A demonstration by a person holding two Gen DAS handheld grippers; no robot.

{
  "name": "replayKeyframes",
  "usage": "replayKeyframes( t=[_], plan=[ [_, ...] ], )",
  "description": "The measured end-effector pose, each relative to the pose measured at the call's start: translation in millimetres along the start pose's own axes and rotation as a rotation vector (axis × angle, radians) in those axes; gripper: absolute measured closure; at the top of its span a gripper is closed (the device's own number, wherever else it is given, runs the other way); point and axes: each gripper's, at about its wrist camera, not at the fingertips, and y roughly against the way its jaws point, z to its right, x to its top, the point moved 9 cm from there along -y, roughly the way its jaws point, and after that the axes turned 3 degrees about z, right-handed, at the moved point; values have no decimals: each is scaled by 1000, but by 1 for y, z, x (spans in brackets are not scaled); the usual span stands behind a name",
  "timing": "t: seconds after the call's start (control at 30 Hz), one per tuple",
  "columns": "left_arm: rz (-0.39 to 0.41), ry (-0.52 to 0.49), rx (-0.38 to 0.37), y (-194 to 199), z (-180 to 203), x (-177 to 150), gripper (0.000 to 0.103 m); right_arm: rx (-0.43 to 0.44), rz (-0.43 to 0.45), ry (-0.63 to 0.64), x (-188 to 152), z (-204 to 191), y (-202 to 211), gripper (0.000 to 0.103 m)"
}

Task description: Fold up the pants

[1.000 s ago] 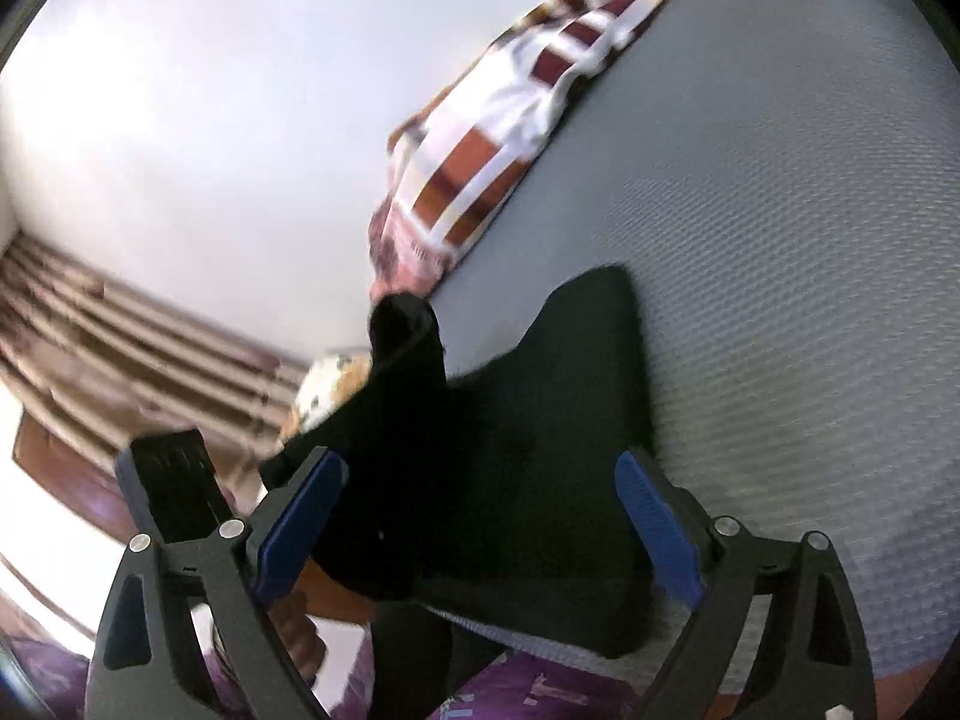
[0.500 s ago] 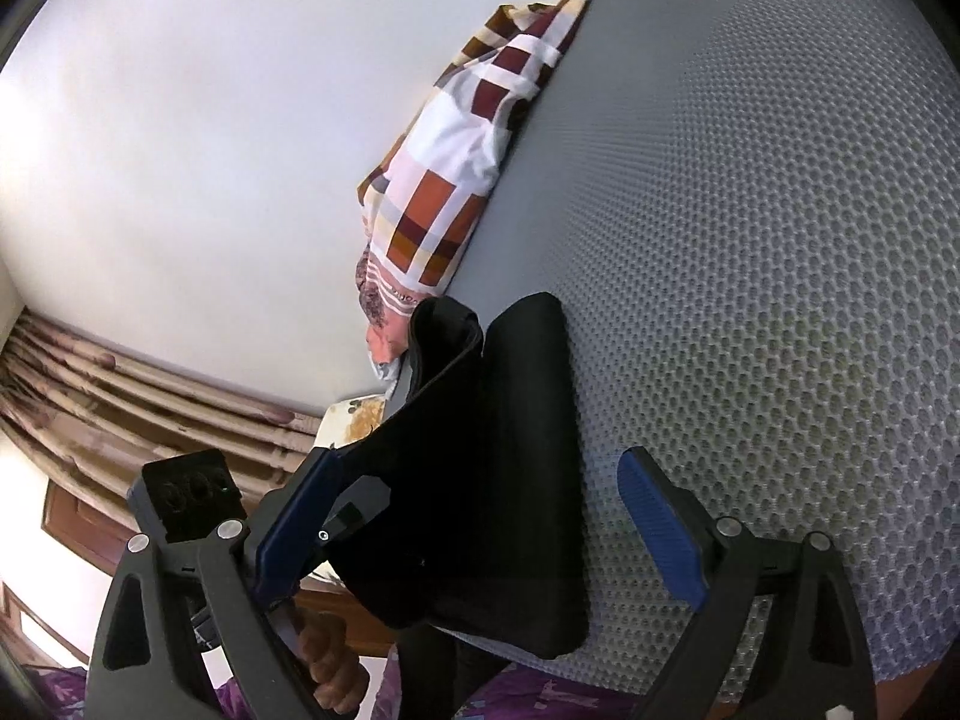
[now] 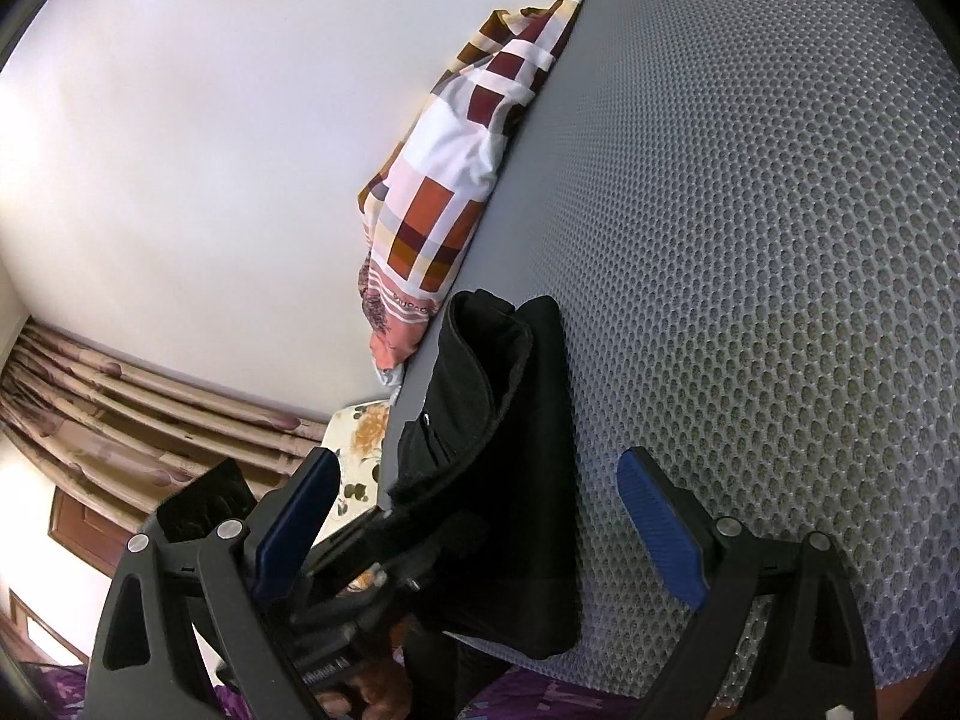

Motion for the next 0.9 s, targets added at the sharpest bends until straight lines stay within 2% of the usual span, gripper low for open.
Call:
replayKeyframes(
  t=[0.03,0.1,0.13,0.17,0.2,0.23,0.33,0.43,0.5,0.53,0.63,0.73,0.87,0.9],
  plan=[
    [1,-13,-24,4,6,-1,51,-1,2,-4,1,0,0,10],
    [41,-29,-100,22,19,4,46,-10,14,-7,4,1,5,10],
    [65,-31,-114,31,21,7,40,-11,18,-7,6,1,7,10],
    [114,-35,-126,47,24,13,29,-9,26,-7,9,-1,10,10],
    [153,-41,-124,60,23,18,24,2,32,-6,11,-4,14,9],
    [196,-46,-110,74,20,23,18,31,38,6,13,-14,20,9],
    [300,-41,-26,114,-4,30,13,107,30,63,10,-45,28,9],
    [354,-1,149,140,-58,21,9,191,7,76,0,-72,29,9],
    [339,48,216,144,-91,7,9,210,-17,51,-8,-74,24,10],
    [306,104,241,144,-115,-7,9,210,-30,32,-11,-72,21,11],
    [272,240,239,149,-158,-38,9,185,-48,-28,-19,-58,14,12],
    [258,330,238,157,-182,-67,9,164,-55,-74,-23,-47,12,12],
    [263,419,238,164,-199,-95,9,128,-55,-47,-22,-51,4,12],
    [263,441,229,164,-202,-99,9,85,-65,-28,-23,-49,-1,12]
  ],
)
